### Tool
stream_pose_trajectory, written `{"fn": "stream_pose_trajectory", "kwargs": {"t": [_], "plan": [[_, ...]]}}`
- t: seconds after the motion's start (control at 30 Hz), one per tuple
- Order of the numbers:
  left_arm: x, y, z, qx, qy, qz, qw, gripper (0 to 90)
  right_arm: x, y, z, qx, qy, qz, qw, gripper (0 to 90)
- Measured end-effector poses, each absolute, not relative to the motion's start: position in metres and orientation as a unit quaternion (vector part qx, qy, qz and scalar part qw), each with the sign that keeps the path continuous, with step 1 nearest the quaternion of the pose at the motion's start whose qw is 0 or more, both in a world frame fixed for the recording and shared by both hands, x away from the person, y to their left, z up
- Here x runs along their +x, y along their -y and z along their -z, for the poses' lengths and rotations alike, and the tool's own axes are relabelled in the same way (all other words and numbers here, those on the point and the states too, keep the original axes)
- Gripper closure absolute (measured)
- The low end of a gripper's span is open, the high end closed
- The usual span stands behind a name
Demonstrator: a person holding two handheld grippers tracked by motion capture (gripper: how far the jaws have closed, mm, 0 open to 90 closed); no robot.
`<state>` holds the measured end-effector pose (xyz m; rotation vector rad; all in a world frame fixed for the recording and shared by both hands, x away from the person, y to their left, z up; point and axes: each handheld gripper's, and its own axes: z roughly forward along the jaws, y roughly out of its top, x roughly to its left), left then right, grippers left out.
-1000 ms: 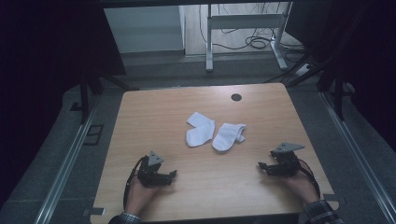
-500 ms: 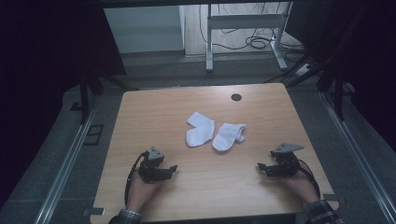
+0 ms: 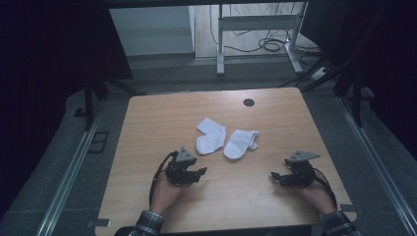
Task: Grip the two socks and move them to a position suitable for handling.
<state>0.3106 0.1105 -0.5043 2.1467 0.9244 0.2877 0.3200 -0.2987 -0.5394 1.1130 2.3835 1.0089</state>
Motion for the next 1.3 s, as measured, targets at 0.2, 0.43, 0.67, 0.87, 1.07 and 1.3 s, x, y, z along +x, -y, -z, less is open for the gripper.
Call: {"fn": "stream_pose_trajectory", "kwargs": {"t": [0.2, 0.43, 0.67, 0.87, 1.07, 1.3], "plan": [[0.322, -0.091, 0.503, 0.846, -0.345, -0.111, 0.390, 48.8, 0.320, 0.299, 0.540, 0.389, -0.835, -0.354, 0.162, 18.6], [0.331, -0.070, 0.503, 0.853, -0.327, -0.107, 0.392, 55.0, 0.320, 0.298, 0.540, 0.389, -0.835, -0.354, 0.161, 18.0], [0.341, -0.050, 0.499, 0.854, -0.314, -0.093, 0.404, 58.1, 0.320, 0.298, 0.540, 0.388, -0.835, -0.354, 0.161, 17.4], [0.349, -0.028, 0.502, 0.862, -0.301, -0.089, 0.398, 58.1, 0.320, 0.298, 0.540, 0.386, -0.836, -0.355, 0.161, 17.1], [0.356, -0.007, 0.511, 0.874, -0.286, -0.100, 0.381, 56.0, 0.321, 0.298, 0.540, 0.384, -0.837, -0.354, 0.161, 17.0], [0.367, 0.004, 0.524, 0.880, -0.287, -0.111, 0.362, 52.7, 0.321, 0.298, 0.540, 0.384, -0.837, -0.355, 0.160, 17.0]]}}
